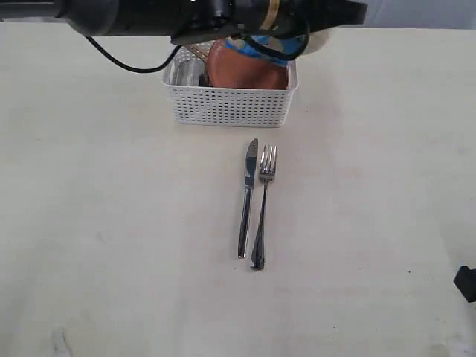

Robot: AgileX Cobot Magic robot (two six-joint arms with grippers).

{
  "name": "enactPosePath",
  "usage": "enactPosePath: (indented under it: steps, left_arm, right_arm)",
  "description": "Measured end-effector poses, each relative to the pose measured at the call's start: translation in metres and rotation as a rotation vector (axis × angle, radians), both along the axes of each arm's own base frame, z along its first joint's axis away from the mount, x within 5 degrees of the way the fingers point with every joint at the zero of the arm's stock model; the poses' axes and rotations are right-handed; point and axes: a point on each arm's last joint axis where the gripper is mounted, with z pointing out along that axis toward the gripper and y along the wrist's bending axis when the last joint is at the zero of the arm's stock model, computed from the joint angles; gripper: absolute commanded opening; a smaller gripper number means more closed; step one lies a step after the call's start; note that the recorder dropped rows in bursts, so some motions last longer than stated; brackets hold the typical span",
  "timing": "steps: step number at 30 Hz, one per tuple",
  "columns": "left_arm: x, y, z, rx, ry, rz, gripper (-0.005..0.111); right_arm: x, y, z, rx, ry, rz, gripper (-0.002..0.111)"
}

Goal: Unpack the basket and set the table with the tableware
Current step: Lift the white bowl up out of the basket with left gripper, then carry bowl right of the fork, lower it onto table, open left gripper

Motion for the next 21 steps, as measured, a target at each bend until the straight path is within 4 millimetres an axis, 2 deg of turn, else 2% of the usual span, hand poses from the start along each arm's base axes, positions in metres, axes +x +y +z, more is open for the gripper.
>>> enactPosePath:
  steps: [6,9,18,21]
  left_arm:
    - [0.022,0.018,-0.012,-0.116,0.020,-0.039,0.000]
    - [0.025,0.023,-0.008,-0.202,0.016,-0.083,0.000]
    - [0.016,0.015,0.007,-0.351,-0.033,-0.239,0.000]
    - [0.006,0.008,0.006,-0.309,-0.046,-0.319,0.000]
  right_arm:
    - [0.000,0.000,0.000,0.000,0.000,0.000,-0.001]
    - [0.000,0.000,0.000,0.000,0.000,0.000,-0.001]
    - [0.000,0.000,0.000,0.000,0.000,0.000,-0.001]
    - [0.000,0.000,0.000,0.000,0.000,0.000,-0.001]
